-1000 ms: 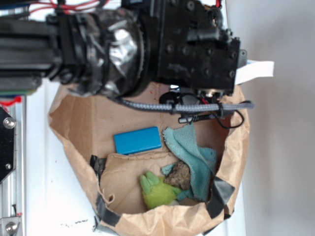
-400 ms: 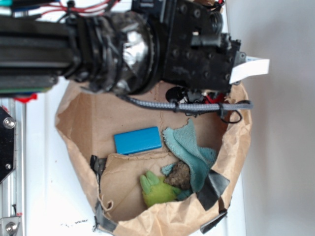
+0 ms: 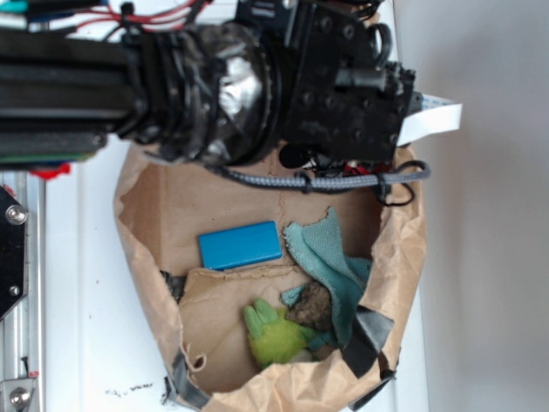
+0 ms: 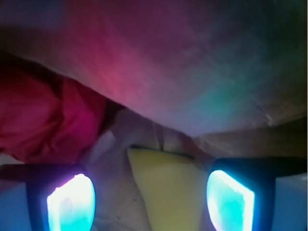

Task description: Grab the green sponge.

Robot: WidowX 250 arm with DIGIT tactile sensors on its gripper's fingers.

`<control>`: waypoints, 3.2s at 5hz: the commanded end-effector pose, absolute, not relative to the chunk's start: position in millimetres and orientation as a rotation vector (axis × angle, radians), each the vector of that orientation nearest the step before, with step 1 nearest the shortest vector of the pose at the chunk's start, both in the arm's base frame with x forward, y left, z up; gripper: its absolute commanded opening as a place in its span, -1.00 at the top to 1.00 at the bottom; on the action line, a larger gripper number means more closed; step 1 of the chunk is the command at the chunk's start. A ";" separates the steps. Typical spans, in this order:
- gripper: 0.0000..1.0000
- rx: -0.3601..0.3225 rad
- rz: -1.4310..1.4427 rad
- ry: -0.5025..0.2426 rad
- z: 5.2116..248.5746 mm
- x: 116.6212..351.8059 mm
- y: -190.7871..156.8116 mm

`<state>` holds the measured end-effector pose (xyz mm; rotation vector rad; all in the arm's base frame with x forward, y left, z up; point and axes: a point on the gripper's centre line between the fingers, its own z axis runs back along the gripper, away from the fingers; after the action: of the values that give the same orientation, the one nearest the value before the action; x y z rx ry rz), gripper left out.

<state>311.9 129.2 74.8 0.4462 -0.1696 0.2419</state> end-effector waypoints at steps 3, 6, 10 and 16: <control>-1.00 0.471 0.158 -0.165 91.5 297.1 129.3; -1.00 0.497 0.185 -0.210 66.7 307.2 136.0; -1.00 0.544 0.181 -0.263 44.1 313.5 130.6; 1.00 0.528 0.190 -0.293 37.4 315.1 126.5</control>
<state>314.5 119.2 36.7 0.5312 -0.2975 0.1782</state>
